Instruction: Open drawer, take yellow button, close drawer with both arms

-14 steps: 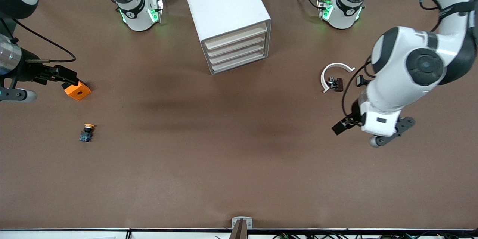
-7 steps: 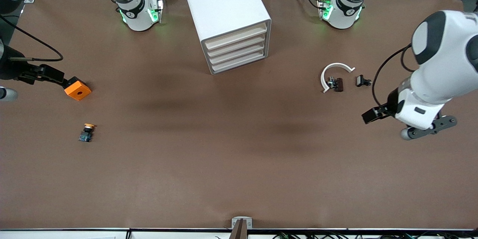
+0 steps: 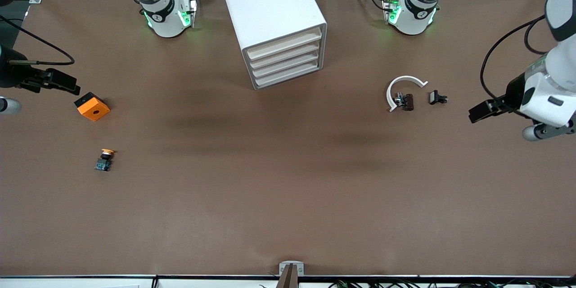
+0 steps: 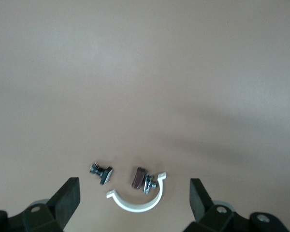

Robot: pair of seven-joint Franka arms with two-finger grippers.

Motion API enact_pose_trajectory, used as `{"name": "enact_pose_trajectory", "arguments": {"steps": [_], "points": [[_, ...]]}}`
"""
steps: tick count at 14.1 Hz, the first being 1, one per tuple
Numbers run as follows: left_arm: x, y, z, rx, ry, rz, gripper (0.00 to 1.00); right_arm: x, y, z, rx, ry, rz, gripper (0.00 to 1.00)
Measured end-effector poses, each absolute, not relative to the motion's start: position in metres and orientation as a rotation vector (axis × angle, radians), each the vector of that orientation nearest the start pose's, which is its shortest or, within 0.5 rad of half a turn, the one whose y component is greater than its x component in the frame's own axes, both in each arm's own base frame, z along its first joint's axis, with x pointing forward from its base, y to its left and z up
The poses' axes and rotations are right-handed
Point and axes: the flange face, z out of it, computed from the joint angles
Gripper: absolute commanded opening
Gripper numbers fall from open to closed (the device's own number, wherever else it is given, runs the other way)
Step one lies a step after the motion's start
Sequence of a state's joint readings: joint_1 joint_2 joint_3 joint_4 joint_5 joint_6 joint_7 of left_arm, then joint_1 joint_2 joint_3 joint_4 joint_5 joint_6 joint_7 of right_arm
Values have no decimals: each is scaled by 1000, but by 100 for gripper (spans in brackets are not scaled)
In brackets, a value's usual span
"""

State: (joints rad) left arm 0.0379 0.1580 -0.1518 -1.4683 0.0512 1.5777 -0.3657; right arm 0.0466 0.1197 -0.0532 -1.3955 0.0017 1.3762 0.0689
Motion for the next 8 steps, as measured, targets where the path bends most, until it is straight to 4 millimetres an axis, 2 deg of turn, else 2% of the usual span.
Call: {"name": "enact_pose_trajectory", "arguments": {"steps": [4, 8], "points": [[572, -68, 608, -3086, -284, 47, 100, 548, -8, 649, -3137, 135, 223, 100], [546, -63, 622, -3118, -182, 41, 100, 536, -36, 650, -3124, 185, 270, 100]]}}
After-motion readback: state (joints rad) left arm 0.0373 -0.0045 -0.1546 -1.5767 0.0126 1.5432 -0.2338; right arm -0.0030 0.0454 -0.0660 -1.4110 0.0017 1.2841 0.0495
